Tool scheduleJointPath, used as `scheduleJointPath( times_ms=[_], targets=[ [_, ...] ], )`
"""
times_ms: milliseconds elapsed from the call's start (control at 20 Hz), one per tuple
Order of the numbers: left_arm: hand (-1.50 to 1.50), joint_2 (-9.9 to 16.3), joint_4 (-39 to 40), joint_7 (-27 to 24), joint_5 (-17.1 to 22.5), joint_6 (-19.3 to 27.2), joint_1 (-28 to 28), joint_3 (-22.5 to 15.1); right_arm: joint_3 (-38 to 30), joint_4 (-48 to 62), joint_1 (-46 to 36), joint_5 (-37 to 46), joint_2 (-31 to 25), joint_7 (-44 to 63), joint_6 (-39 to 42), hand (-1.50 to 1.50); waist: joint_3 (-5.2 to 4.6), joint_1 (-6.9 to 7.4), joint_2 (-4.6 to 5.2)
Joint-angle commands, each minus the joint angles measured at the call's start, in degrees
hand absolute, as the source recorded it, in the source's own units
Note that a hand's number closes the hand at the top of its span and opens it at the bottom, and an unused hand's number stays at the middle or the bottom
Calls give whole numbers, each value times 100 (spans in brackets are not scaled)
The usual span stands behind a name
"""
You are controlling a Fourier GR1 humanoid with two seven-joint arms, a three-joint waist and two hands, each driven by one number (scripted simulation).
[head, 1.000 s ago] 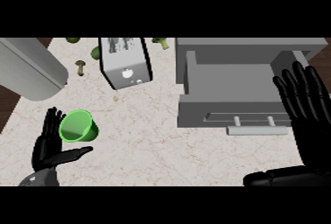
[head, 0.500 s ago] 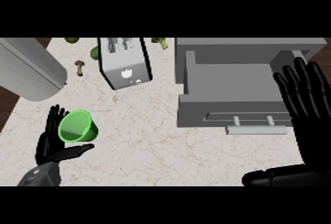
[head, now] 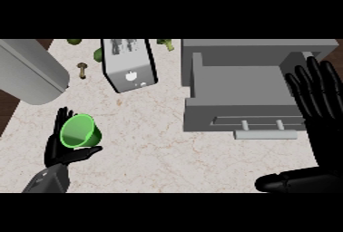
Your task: Pick up the cup, place it into the drawer and close the drawer
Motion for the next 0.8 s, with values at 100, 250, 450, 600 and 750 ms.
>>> scheduleJointPath(
  times_ms=[100,250,450,600,750],
  targets=[
    [-150,86,135,-133,63,-1048,-19,-65,-9,30,-63,37,-55,27,23,-150,-4,-8,8],
    [-150,84,272,-143,127,-1184,-140,-6,14,-12,-346,115,4,307,-215,-150,-8,-23,14],
    [150,-198,189,-375,76,-1264,-113,-113,-58,74,127,-17,29,-219,43,-150,-5,-44,14],
    [150,107,86,-593,119,-1446,-109,-43,-168,-84,64,-208,-126,70,115,-150,-8,-54,14],
    [150,-55,-158,-559,43,-891,-222,-141,-23,2,-123,44,-16,62,-63,-150,-1,2,-2]
  ],
)
